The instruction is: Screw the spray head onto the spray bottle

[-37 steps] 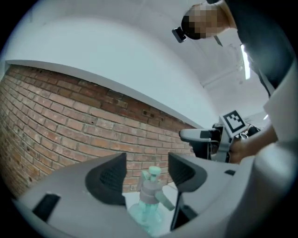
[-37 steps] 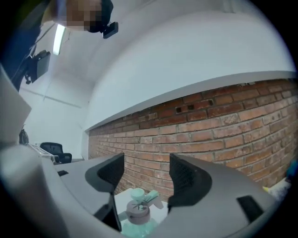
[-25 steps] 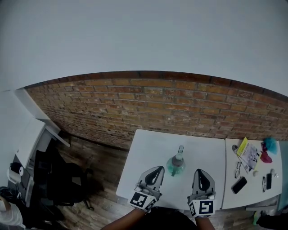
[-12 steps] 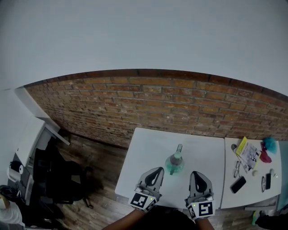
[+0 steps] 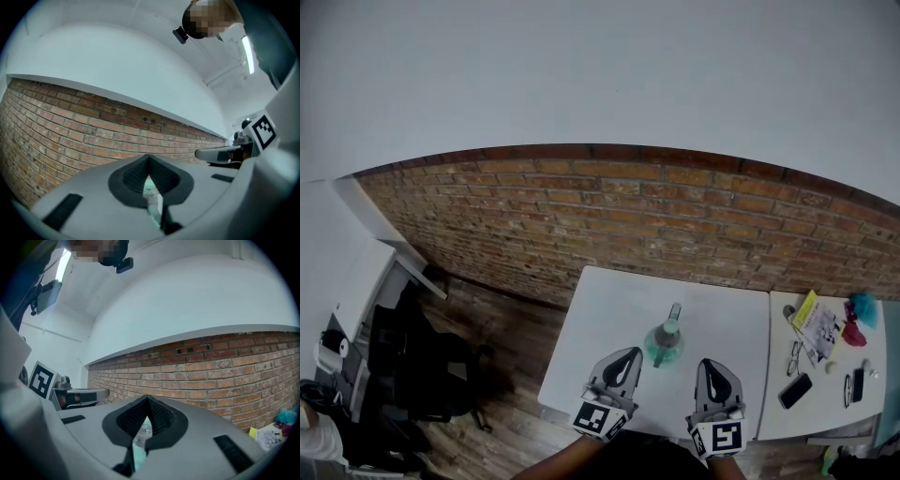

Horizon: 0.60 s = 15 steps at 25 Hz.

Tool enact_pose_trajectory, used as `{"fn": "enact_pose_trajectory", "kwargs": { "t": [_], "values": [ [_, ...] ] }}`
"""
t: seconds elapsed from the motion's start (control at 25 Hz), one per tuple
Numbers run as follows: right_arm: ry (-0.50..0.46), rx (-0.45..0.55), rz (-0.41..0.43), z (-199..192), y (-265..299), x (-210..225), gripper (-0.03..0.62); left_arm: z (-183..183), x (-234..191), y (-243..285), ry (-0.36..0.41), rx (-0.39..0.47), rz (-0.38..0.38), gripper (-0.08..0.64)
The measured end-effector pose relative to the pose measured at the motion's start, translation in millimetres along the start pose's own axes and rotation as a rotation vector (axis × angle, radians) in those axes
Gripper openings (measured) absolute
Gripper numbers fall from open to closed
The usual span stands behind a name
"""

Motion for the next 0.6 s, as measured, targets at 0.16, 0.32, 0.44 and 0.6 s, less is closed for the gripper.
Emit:
{"fn": "enact_pose_trajectory", "kwargs": {
  "t": [0.16,0.32,0.44,0.6],
  "values": [
    [-0.003,0.000,-0.011,0.7,0.8,2.5,0.006,-1.6,0.8,0.4,0.007,-0.006,0.001,0.002],
    [-0.002,-0.008,-0.026,-0.2,2.3,4.4,0.006,-2.3,-0.2,1.0,0.009,-0.006,0.006,0.002],
    [-0.003,-0.009,-0.029,-1.3,0.9,3.3,0.006,-3.9,-0.2,-0.1,0.007,-0.009,0.008,0.002],
    [0.012,-0.008,-0.036,-4.9,-2.3,1.7,0.006,-5.3,0.0,-3.1,0.004,-0.012,0.000,0.002]
  ]
}}
Point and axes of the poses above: the fingertips, and each gripper's own axes: y forward along the fingers, x to its right, z out of its top, the point moved 6 cm from there along -y, backward along the fingers, and after that the axes turned 5 degrees about y, right-handed, at the moved point
